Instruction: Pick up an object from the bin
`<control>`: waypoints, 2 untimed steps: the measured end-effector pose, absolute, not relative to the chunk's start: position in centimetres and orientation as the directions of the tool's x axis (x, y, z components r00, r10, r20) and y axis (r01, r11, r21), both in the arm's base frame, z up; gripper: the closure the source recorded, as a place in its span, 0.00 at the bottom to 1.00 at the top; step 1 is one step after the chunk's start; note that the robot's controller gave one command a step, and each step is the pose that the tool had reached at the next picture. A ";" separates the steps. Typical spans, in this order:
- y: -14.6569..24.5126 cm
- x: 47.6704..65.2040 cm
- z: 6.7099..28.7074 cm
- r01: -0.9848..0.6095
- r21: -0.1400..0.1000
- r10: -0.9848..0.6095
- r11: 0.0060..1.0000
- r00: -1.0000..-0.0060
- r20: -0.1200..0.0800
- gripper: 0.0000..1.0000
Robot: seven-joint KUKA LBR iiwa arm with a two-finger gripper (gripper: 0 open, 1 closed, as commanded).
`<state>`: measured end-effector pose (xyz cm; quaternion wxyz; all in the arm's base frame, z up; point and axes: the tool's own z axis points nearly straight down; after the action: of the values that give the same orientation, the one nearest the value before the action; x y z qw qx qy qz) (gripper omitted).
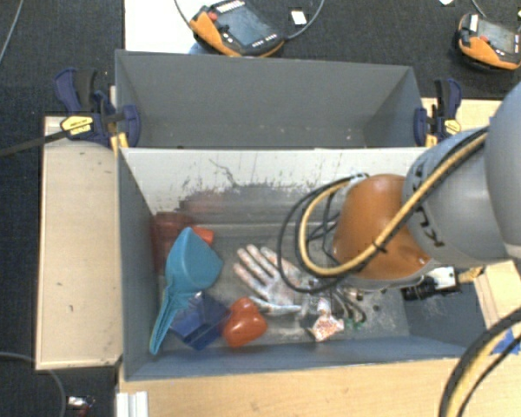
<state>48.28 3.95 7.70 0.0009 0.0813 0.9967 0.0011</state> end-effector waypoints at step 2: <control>3.9 48.3 9.8 0.163 0.003 0.163 0.987 -0.987 -0.005 1.00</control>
Offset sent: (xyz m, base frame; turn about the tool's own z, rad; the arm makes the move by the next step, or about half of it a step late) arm -0.0006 -0.0002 0.0257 0.0002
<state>48.34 3.93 9.85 0.0027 0.0817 0.9967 0.0015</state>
